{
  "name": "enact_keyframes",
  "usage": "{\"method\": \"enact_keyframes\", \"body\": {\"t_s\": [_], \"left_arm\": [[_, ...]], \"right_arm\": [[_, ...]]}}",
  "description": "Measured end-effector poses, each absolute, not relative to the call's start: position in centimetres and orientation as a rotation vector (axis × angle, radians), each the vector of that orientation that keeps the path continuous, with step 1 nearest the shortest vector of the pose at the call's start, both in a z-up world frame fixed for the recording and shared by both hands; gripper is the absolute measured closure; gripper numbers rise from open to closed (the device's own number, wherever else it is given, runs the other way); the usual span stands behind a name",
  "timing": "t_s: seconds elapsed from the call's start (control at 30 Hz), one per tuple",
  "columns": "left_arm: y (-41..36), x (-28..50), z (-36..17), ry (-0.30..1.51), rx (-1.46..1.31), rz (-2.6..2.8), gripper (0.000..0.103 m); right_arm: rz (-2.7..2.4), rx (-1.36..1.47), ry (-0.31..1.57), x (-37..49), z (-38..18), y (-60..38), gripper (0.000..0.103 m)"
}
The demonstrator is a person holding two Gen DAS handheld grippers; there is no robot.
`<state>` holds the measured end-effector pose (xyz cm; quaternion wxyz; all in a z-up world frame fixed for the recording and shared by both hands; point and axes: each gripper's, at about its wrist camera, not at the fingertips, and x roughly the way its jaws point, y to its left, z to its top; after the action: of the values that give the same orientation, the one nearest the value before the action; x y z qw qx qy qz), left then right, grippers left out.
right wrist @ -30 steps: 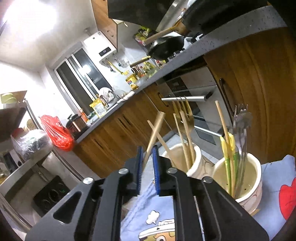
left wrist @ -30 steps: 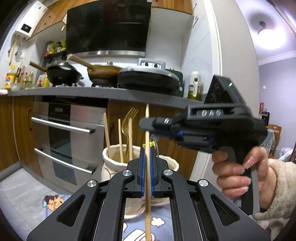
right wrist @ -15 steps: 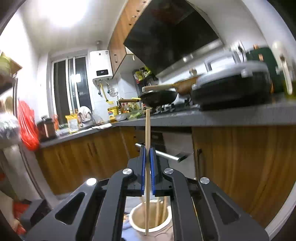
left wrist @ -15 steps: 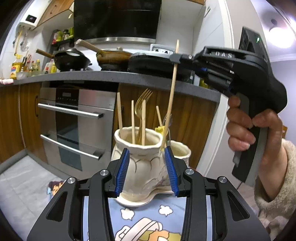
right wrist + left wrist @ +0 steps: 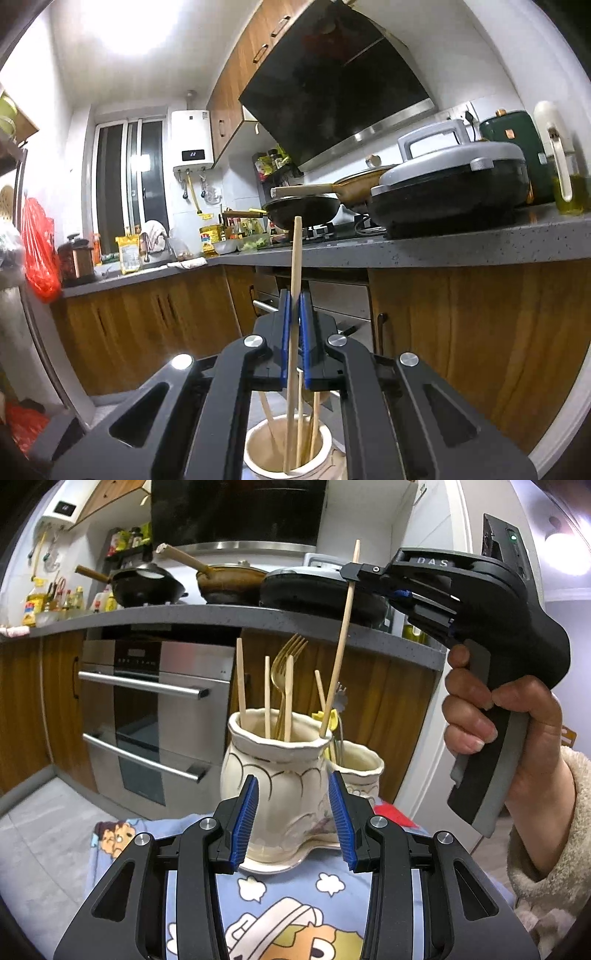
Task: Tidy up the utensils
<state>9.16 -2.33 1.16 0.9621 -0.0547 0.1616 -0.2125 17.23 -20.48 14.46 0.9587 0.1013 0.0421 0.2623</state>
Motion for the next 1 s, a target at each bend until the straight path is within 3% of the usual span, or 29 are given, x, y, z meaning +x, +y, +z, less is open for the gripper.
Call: {"method": "enact_keyframes", "body": {"t_s": [0.2,0.63,0.67,0.7,0.73,0.87,0.93,1.0], "left_arm": [[-2.7,9.0,1.1,0.339,-0.1,-0.428,0.063],[-2.7,9.1,0.3,0.401,-0.094,-0.376,0.063],[-2.7,9.0,0.3,0.402,-0.093,-0.373,0.063],[-2.7,8.9,0.3,0.405,-0.092,-0.369,0.063],[-2.7,8.9,0.4,0.407,-0.09,-0.366,0.063],[-2.7,8.2,0.7,0.403,-0.089,-0.351,0.062],[-2.7,7.8,0.8,0.395,-0.087,-0.336,0.059],[-2.9,7.3,0.8,0.389,-0.074,-0.323,0.056]], "right_arm": [[0.531,0.141,0.11,18.1,14.0,-18.9,0.098],[0.571,0.067,0.396,19.7,8.2,-17.7,0.096],[0.571,0.065,0.402,19.6,8.1,-17.7,0.089],[0.573,0.065,0.407,19.5,8.0,-17.8,0.072],[0.581,0.069,0.414,19.3,7.9,-17.9,0.065],[0.574,0.068,0.409,18.0,8.1,-18.8,0.061],[0.565,0.071,0.411,17.2,7.9,-19.8,0.052],[0.557,0.074,0.42,16.3,7.3,-20.9,0.049]]}}
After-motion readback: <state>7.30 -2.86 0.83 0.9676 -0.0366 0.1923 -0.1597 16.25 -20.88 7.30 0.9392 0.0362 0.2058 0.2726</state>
